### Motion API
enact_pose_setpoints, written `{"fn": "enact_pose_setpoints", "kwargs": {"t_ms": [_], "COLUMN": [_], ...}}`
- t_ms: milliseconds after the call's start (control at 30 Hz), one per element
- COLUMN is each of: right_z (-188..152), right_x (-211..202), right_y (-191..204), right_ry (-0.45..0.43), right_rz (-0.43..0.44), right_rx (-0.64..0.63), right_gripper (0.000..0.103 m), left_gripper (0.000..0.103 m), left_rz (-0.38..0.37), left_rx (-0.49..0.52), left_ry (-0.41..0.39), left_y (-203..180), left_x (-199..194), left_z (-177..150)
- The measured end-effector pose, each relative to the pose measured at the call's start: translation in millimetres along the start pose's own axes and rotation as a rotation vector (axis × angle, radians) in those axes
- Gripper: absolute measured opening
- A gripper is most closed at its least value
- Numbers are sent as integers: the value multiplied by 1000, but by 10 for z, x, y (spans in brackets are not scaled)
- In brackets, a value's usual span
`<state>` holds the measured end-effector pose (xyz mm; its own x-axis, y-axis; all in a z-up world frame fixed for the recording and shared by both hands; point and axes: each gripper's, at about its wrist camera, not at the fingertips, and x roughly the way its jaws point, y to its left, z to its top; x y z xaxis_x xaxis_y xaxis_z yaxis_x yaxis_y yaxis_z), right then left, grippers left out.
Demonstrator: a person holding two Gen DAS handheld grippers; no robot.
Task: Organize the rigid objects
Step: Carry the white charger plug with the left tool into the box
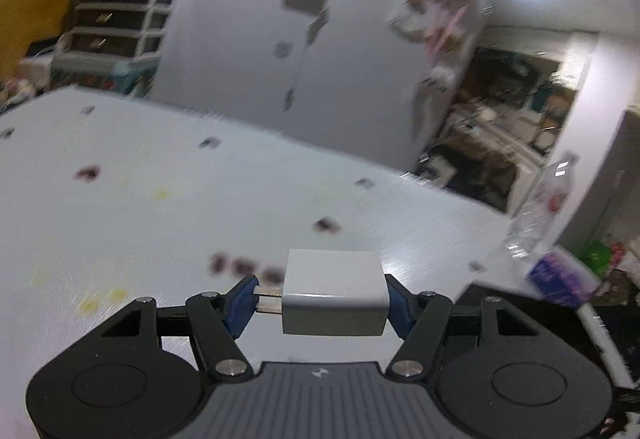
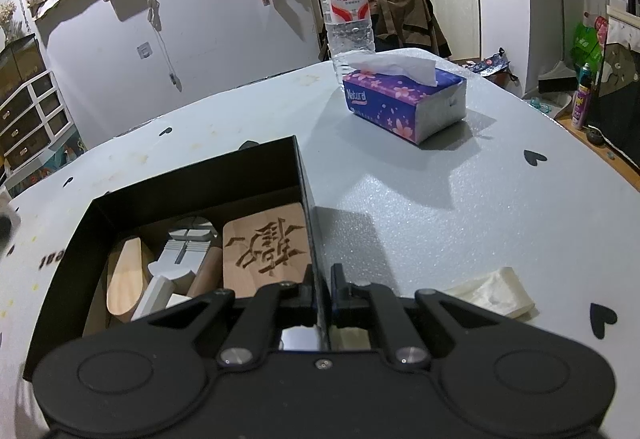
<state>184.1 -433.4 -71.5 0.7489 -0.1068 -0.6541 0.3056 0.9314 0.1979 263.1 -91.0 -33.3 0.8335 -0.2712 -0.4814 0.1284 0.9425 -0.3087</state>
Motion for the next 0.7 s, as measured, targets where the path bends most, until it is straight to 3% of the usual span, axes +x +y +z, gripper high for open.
{"fn": "enact_pose_setpoints", "kwargs": {"t_ms": [133, 267, 467, 700], "right_z": [1, 1, 0, 2], "right_x": [-1, 1, -7, -4], "right_y": [-2, 0, -9, -13], "right_ry": [-1, -2, -1, -2], "right_rz": [-1, -1, 5, 12], "right_rx": [-1, -1, 2, 4], "right_gripper": [6, 6, 6, 7], "left_gripper": [66, 66, 66, 66], "left_rz": [-109, -218, -336, -364], "left_rx": [63, 125, 211, 216], "left_ry": [-20, 23, 171, 347], "left_y": [-331, -694, -1258, -1755], "left_x": [-80, -22, 236, 656], "left_z": [96, 97, 11, -106]}}
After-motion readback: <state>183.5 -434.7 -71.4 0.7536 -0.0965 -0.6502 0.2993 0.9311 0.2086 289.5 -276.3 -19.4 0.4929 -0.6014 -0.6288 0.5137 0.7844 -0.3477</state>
